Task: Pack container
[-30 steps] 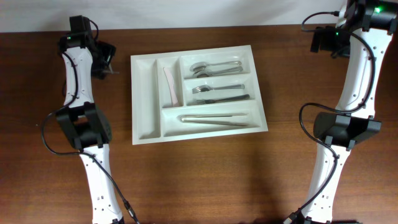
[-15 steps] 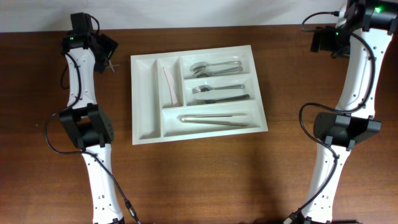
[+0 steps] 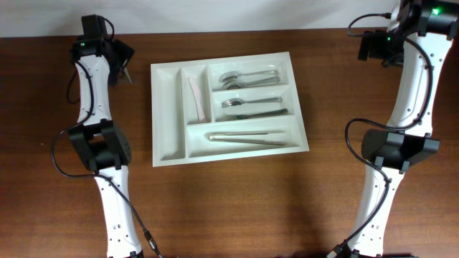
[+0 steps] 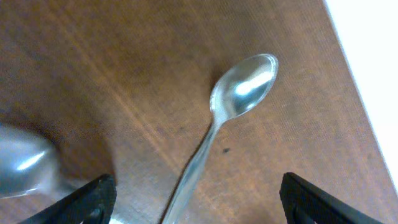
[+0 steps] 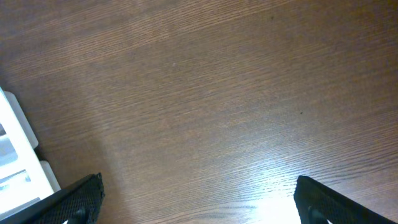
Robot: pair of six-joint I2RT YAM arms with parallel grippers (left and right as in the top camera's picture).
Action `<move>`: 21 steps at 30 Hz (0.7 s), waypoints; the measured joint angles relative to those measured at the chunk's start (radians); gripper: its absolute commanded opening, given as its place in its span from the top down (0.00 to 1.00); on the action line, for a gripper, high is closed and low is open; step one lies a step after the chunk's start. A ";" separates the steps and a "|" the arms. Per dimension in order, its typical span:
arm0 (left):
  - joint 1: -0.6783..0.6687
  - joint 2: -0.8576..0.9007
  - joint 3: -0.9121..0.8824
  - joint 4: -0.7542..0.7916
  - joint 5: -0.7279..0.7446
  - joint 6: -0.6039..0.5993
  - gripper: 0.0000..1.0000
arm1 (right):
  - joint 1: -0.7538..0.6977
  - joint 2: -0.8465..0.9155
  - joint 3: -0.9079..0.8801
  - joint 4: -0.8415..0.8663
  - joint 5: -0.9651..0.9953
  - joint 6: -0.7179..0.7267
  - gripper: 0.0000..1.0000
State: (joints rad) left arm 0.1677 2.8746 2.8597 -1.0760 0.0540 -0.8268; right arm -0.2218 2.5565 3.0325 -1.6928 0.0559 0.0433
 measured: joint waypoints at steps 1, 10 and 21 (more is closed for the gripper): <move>0.000 0.004 0.005 -0.018 -0.005 -0.002 0.13 | 0.000 0.000 0.000 0.000 0.000 0.001 0.01; 0.000 0.021 0.065 -0.289 -0.029 -0.035 0.14 | 0.000 0.000 0.000 0.000 0.000 0.001 0.01; 0.012 0.064 0.174 -0.341 -0.029 -0.043 0.13 | 0.000 0.000 0.000 0.000 0.000 0.000 0.01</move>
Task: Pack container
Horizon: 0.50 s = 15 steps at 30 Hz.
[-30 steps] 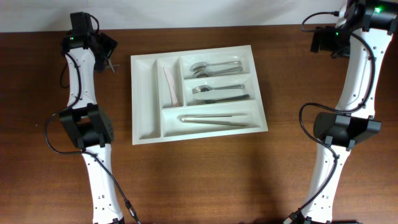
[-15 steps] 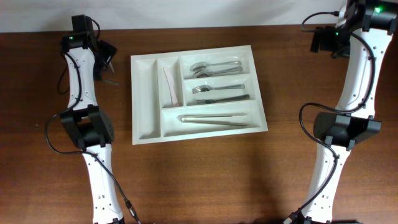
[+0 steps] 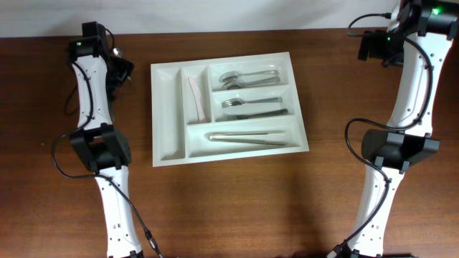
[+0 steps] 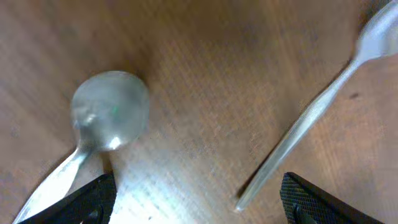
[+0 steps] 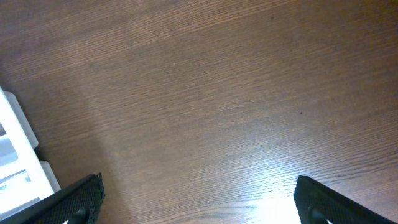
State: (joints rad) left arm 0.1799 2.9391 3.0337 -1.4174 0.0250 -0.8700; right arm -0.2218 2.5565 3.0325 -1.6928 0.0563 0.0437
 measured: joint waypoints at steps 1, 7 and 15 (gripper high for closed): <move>0.000 0.007 0.013 0.004 0.000 0.004 0.13 | 0.000 0.000 0.000 0.000 0.000 0.000 0.01; 0.000 0.040 0.086 -0.026 -0.058 0.119 0.13 | 0.000 0.000 0.000 0.000 0.000 0.000 0.01; -0.013 0.039 0.086 -0.080 -0.078 0.158 0.08 | 0.000 0.000 0.000 0.000 0.000 0.000 0.01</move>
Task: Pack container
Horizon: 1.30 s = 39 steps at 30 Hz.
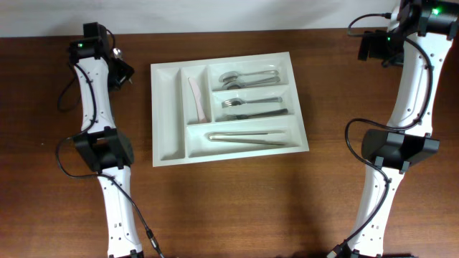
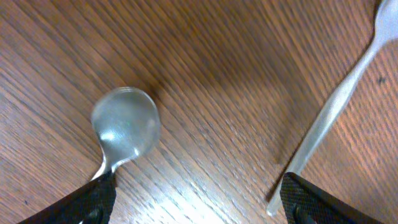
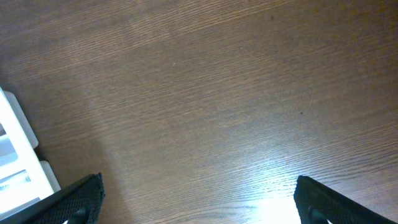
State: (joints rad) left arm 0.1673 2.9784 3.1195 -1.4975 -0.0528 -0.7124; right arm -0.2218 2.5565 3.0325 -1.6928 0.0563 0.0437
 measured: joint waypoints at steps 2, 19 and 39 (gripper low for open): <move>-0.013 -0.001 0.000 -0.004 -0.003 0.023 0.08 | 0.000 0.000 0.000 0.000 0.000 0.000 0.01; -0.027 -0.100 0.002 -0.174 -0.248 0.063 0.18 | 0.000 0.000 0.000 0.000 0.000 0.000 0.01; -0.001 -0.054 0.000 -0.105 -0.261 0.066 0.18 | 0.000 0.000 0.000 0.000 0.000 0.000 0.01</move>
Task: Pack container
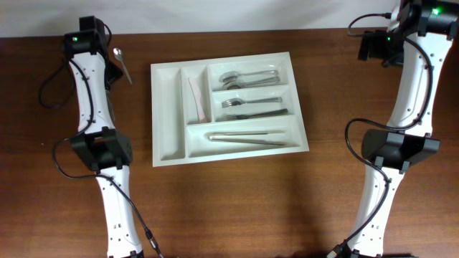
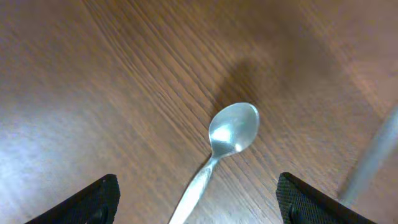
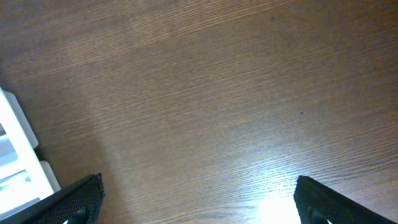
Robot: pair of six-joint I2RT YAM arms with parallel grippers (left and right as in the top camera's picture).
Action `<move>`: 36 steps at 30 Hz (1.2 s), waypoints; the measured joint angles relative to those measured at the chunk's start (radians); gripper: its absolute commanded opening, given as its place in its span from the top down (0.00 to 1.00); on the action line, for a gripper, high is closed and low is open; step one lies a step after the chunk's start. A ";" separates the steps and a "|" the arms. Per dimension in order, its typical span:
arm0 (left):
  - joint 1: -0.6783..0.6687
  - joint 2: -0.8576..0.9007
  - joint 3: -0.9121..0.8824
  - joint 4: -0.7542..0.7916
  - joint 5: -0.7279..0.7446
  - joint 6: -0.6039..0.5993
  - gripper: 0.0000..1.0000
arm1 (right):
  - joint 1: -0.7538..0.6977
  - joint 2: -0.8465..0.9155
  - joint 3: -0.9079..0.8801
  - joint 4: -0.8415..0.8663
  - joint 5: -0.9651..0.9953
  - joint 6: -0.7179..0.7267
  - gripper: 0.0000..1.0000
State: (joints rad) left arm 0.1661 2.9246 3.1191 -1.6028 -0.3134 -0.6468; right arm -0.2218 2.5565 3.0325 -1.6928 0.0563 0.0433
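Two metal spoons lie on the wooden table left of the white cutlery tray (image 1: 166,107). One spoon (image 2: 231,132) lies bowl up in the left wrist view, its handle running down between the fingers. The other spoon (image 2: 376,158) is a blur at the right edge. Overhead shows one spoon (image 1: 122,64) beside the left arm. My left gripper (image 2: 202,202) hangs open above the table at the far left corner, holding nothing. My right gripper (image 3: 199,199) is open over bare wood at the far right.
The tray holds spoons (image 1: 247,76), forks (image 1: 251,106), long utensils (image 1: 247,136) and a pink piece (image 1: 196,97) in separate compartments; its leftmost compartment is bare. The tray's corner (image 3: 15,146) shows at the left of the right wrist view.
My left gripper has moved left, away from the tray, and stands higher. The spoon that lay by its left finger now sits centred and smaller. The right arm has not moved.
My left gripper stayed open throughout, first low over the spoon nearest the tray. At each later moment it stood farther left, bringing the second spoon under it. Now that spoon lies between its fingers. Neither spoon has been lifted, and the right arm stayed still.
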 measured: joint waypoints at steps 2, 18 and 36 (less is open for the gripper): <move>0.000 0.033 0.000 0.000 0.003 0.000 0.17 | 0.000 0.000 0.000 0.000 0.000 0.001 0.01; 0.039 0.069 0.002 0.045 0.093 0.000 0.43 | 0.000 0.000 0.000 0.000 0.000 0.000 0.01; 0.087 0.069 0.002 0.059 0.225 0.005 0.78 | 0.000 0.000 0.000 0.000 0.000 0.000 0.01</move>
State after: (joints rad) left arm 0.2535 2.9940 3.1214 -1.5440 -0.0883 -0.6415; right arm -0.2218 2.5565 3.0325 -1.6928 0.0563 0.0437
